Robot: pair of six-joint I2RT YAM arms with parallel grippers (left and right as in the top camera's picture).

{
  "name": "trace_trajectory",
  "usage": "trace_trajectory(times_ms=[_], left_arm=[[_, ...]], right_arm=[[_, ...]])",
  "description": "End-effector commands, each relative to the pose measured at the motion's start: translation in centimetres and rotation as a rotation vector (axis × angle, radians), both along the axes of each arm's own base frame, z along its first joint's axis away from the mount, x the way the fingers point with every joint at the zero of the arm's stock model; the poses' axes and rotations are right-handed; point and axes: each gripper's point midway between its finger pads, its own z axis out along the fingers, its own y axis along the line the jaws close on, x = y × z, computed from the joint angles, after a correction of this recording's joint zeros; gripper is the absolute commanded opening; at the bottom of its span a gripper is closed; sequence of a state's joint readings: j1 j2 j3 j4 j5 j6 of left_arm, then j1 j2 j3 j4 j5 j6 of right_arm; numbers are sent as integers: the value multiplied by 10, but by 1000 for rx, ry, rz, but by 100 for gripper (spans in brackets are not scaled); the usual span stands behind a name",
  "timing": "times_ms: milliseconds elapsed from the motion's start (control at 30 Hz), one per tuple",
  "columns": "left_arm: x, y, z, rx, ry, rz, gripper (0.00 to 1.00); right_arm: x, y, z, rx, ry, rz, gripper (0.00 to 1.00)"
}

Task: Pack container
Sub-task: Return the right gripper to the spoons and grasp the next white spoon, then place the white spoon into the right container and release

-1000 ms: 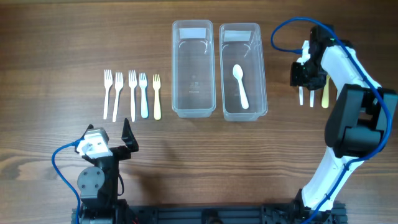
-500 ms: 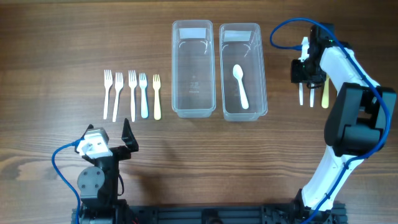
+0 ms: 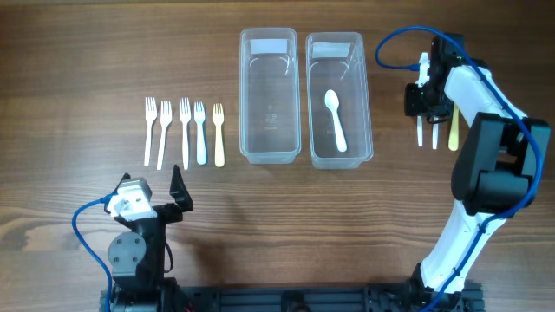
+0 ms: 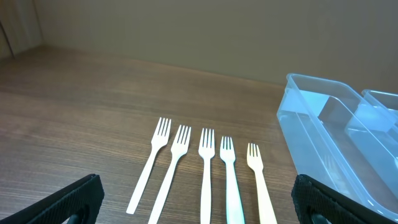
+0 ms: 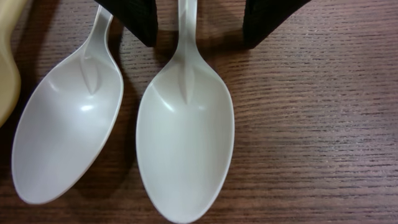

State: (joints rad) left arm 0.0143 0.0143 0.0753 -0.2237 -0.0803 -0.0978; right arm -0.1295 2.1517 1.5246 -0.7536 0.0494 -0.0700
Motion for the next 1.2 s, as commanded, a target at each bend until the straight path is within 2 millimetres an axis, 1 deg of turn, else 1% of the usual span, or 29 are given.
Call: trace_trajectory(times_ms=[0,67,100,167,267,367,433,467,500,567,633,733,800,833,867,933,1000,1033,1100,1167], left_arm=[[0,1,0,19,-3,2,100],[0,1,0,19,-3,2,100],[0,1,0,19,-3,2,100],[0,1,0,19,-3,2,100],[0,1,0,19,-4,2,100],[0,1,0,19,-3,2,100],[0,1,0,19,-3,2,100],[0,1,0,19,-3,2,100],[0,1,0,19,-3,2,100],[0,1,0,19,-3,2,100],[0,1,0,19,-3,2,100],[0,1,0,19,-3,2,100],[0,1,0,19,-3,2,100],[0,1,0,19,-3,2,100],[0,1,0,19,-3,2,100],[0,1,0,19,-3,2,100],[0,1,0,19,-3,2,100],[0,1,0,19,-3,2,100],[0,1,0,19,-3,2,100],[0,1,0,19,-3,2,100]], right_arm=[[-13,-1,-27,-8,75,-1,28],[-14,-1,-27,-7,77,-2,13],[-14,-1,-27,-8,77,-3,9],[-14,-2,-27,-15,78,-8,6],[-16,-11,-23,-60,87,-39,4],[-12,-11,-12,-64,73,-39,4],[-6,-12,2,-65,45,-51,4],[-2,-12,13,-62,24,-57,4],[3,-10,29,-48,-6,-55,4],[11,-6,51,-35,-48,-48,4],[19,0,81,-35,-107,-35,4],[29,16,130,-39,-211,-2,4],[31,31,162,-37,-280,29,4],[31,39,178,-33,-314,46,4],[29,56,201,-21,-367,81,4],[24,76,221,-7,-412,123,4],[19,94,233,9,-435,158,4],[16,108,237,23,-443,171,4],[12,127,237,44,-438,203,4],[8,143,232,62,-419,209,4]])
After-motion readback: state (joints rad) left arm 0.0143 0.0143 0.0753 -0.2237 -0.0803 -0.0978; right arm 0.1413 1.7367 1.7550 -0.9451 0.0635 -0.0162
